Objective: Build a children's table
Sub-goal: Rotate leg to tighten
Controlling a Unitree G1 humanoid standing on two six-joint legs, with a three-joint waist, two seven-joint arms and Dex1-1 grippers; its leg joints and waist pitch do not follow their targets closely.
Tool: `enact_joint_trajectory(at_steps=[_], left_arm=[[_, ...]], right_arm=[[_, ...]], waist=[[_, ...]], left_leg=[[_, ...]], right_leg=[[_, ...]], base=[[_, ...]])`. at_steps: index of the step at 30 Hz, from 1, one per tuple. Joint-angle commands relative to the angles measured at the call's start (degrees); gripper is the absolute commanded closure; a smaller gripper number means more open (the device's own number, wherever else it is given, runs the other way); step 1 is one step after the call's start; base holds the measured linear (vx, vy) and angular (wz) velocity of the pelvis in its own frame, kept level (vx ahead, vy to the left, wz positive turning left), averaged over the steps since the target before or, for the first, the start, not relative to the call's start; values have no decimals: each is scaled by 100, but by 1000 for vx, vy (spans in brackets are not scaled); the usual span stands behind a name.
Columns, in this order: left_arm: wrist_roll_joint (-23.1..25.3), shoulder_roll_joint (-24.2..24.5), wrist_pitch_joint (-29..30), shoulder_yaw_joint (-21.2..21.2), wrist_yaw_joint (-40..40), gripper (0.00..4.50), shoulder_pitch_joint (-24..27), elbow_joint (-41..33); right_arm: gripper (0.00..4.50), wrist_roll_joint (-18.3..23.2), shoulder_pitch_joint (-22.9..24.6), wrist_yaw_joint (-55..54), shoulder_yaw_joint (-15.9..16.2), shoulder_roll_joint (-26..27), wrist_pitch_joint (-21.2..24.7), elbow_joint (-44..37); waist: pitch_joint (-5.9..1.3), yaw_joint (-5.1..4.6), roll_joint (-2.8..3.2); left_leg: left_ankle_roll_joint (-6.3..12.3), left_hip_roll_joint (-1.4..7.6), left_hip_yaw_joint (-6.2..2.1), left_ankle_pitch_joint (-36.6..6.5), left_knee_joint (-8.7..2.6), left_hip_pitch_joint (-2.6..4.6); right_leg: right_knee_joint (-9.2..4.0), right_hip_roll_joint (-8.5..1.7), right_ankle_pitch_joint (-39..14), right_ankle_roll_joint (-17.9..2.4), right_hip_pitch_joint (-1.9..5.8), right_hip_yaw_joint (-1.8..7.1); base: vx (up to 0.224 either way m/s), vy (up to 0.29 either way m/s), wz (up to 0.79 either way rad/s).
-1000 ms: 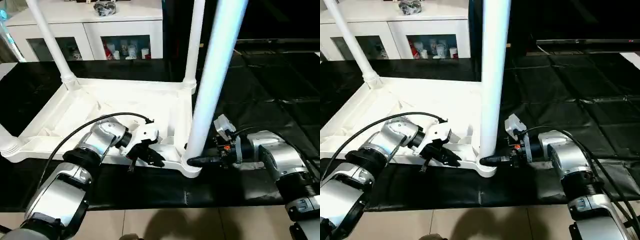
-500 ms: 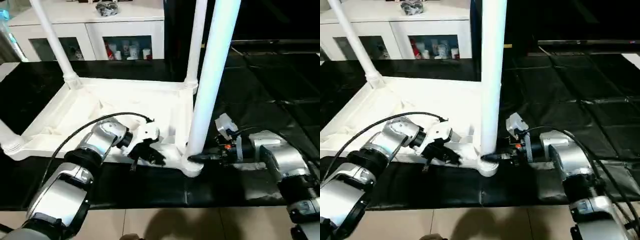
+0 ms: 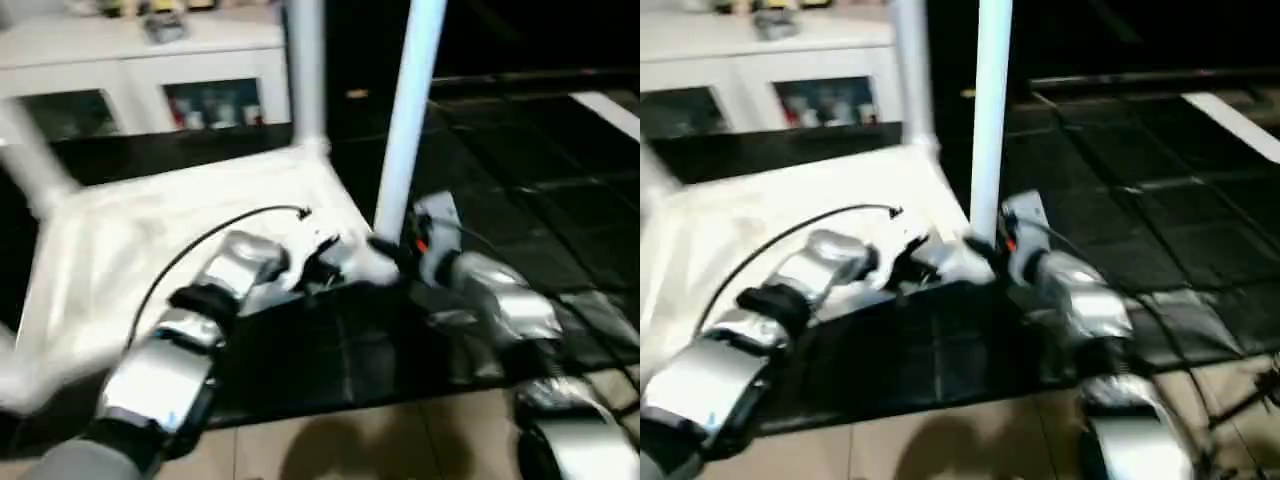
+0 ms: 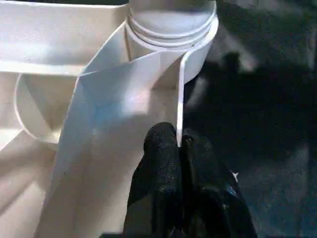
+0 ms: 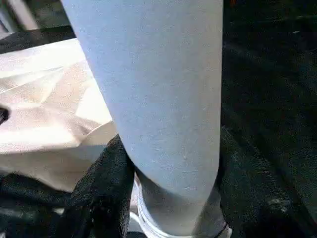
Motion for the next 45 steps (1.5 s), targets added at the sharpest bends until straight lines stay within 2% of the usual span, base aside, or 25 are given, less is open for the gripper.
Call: enact_joint_trajectory(at_steps=[1,2,4,5,6,9,10,11,12,13,15,17,18,19,22,23,25,31,35,36,37,38,42,45], left_arm=[[-384,-492,-156,126,44,450,-354,-240],[-383,-513,-165,131,36,450,-354,-255],[-353,-522,-174,130,7,450,-346,-266],[-328,-522,-172,133,-1,450,-337,-273],[-262,-485,-224,90,-30,450,-308,-281],[-84,-322,-426,-70,-131,450,-198,-298],[-70,-296,-445,-87,-151,450,-179,-305],[-51,-253,-478,-108,-195,450,-150,-317],[9,-140,-637,-168,-321,450,-75,-354],[49,19,-741,-217,-523,450,23,-403],[56,68,-778,-229,-590,450,54,-421],[56,174,-852,-254,-788,450,122,-469],[66,271,-943,-301,-986,450,182,-517],[62,379,-1047,-354,-1240,450,255,-583],[-20,607,-1323,-466,-1916,450,438,-750],[-62,637,-1351,-468,-2063,450,470,-785],[-101,678,-1375,-487,-2231,450,507,-835],[-77,1013,-1669,-742,-3153,450,690,-1058],[-61,1170,-1801,-916,-3650,450,775,-1195],[-47,1191,-1828,-950,-3720,450,790,-1219],[-30,1201,-1858,-977,-3764,450,802,-1228],[-11,1211,-1897,-1009,-3820,450,815,-1245],[11,1213,-1947,-1066,-3896,450,840,-1290],[2,1202,-1952,-1068,-3915,450,830,-1299]], right_arm=[[211,211,-10,229,320,754,201,419],[190,217,-55,198,280,798,145,474],[176,169,-107,141,238,831,73,565],[169,130,-128,112,230,837,32,612],[148,74,-120,109,249,806,-28,637],[125,-51,-37,174,333,638,-271,634],[118,-47,-27,179,330,611,-307,635],[118,-34,-6,230,324,560,-346,616],[89,-77,47,419,347,406,-493,556],[89,-40,107,706,278,198,-590,451],[80,-16,126,808,253,133,-610,408],[64,57,163,1088,198,-6,-671,325],[46,99,216,1395,225,-152,-717,219],[41,126,288,1751,290,-336,-750,91],[31,123,480,2674,528,-846,-889,-178],[21,145,513,2858,558,-937,-881,-226],[3,162,542,3038,587,-1033,-859,-272],[3,390,777,4483,876,-1642,-718,-739],[3,544,836,5113,1040,-1825,-624,-912],[19,548,838,5192,1065,-1837,-637,-923],[30,539,836,5236,1087,-1837,-645,-921],[30,522,834,5303,1125,-1828,-655,-921],[61,489,823,5405,1253,-1768,-676,-910],[101,491,817,5485,1338,-1744,-643,-942]], waist=[[-427,71,-79],[-434,86,-105],[-429,76,-94],[-422,81,-84],[-421,80,-83],[-412,82,-73],[-414,85,-45],[-417,83,-61],[-420,99,-64],[-428,111,-49],[-429,126,-52],[-420,148,-50],[-423,184,-56],[-418,183,-55],[-433,298,-58],[-427,337,-76],[-428,383,-70],[-423,509,-65],[-424,535,-68],[-429,539,-63],[-426,540,-96],[-424,553,-74],[-418,558,-80],[-423,562,-84]], left_leg=[[561,126,-71,-883,-331,4],[606,137,-73,-814,-333,-6],[655,146,-75,-812,-340,-11],[648,153,-72,-866,-345,12],[628,155,-72,-904,-345,12],[599,161,-70,-1000,-356,24],[595,163,-73,-1007,-355,28],[592,165,-71,-1023,-357,28],[611,164,-74,-1002,-356,14],[640,170,-71,-973,-349,14],[689,184,-60,-935,-343,11],[685,186,-58,-982,-347,16],[674,189,-61,-1036,-348,27],[695,191,-45,-1042,-344,21],[715,220,-53,-987,-346,32],[722,223,-44,-1007,-342,38],[685,235,-48,-1003,-347,41],[638,243,-48,-1089,-354,62],[623,264,-61,-1079,-367,57],[606,261,-61,-1090,-363,59],[598,263,-57,-1088,-368,63],[567,263,-60,-1101,-367,68],[507,267,-63,-1102,-374,70],[520,259,-63,-1035,-367,54]], right_leg=[[-464,-402,-1753,-867,375,304],[-431,-411,-1615,-925,383,312],[-415,-406,-1490,-980,385,317],[-427,-403,-1520,-1003,367,312],[-419,-409,-1517,-1025,373,318],[-435,-412,-1574,-1004,368,325],[-431,-411,-1559,-1009,368,328],[-427,-408,-1516,-1017,373,329],[-417,-415,-1448,-1031,388,329],[-398,-417,-1361,-1055,389,334],[-384,-409,-1233,-1100,383,340],[-394,-405,-1329,-1093,378,328],[-405,-411,-1439,-1041,388,323],[-404,-405,-1445,-1037,377,335],[-383,-418,-1370,-1041,365,343],[-382,-416,-1418,-1020,357,352],[-377,-425,-1480,-1018,349,357],[-390,-415,-1597,-970,330,374],[-380,-430,-1586,-972,332,377],[-378,-429,-1590,-987,327,376],[-384,-428,-1614,-979,323,376],[-384,-438,-1691,-978,317,376],[-396,-435,-1811,-935,313,375],[-388,-437,-1766,-922,324,375]], base=[[0,0,0],[0,0,0],[0,0,0],[0,0,0],[0,0,0],[0,0,0],[0,0,0],[0,0,0],[0,0,0],[0,0,0],[0,0,0],[0,0,0],[0,0,0],[0,0,0],[0,0,0],[0,0,0],[0,0,0],[0,0,0],[0,0,0],[0,0,0],[0,0,0],[0,0,0],[0,0,0],[0,0,0]])
